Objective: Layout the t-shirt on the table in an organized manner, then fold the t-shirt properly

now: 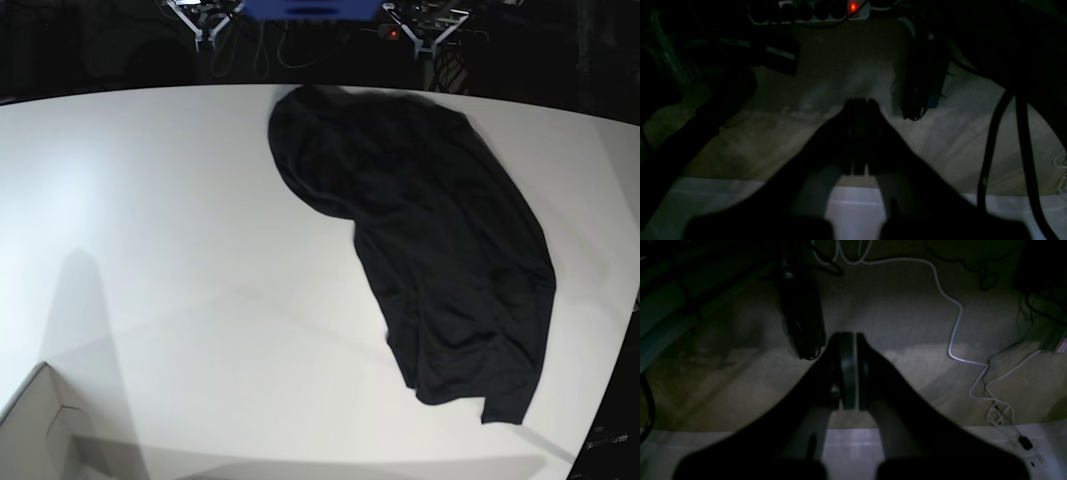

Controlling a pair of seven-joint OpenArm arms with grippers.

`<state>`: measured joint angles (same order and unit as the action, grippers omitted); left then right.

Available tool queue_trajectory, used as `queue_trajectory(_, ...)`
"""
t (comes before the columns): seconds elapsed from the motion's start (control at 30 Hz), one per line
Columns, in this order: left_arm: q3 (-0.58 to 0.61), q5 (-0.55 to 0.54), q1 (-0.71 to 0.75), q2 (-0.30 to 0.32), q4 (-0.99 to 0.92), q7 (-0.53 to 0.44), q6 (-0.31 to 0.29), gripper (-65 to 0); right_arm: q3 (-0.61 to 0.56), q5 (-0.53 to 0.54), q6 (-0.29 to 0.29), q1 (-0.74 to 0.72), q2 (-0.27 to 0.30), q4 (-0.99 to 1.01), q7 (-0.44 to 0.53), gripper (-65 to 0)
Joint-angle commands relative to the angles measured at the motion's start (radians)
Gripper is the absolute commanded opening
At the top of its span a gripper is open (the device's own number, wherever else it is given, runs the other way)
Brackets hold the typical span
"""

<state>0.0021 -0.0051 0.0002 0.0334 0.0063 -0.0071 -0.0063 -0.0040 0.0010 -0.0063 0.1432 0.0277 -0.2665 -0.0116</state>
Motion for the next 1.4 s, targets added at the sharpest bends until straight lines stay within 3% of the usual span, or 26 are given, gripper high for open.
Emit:
queue_trajectory(0.0,0.003,0.001,0.004,0.003,-0.001,0.0,0.01,-65.0,-0.001,0.004,0.012,0.006,0.002,-0.001,0.003,-65.0)
queue_trajectory(1.13,0.0,0.0,0.016,0.007,0.001,-0.009,0.004,-65.0,-0.003,0.004,0.012,0.031,0.013,-0.007,0.011,-65.0)
queue_trajectory(1.37,-0.001,-0.002,0.151,0.038,0.217,0.003,0.004,-65.0,-0.003,0.004,0.012,0.059,0.016,-0.007,0.011,-65.0)
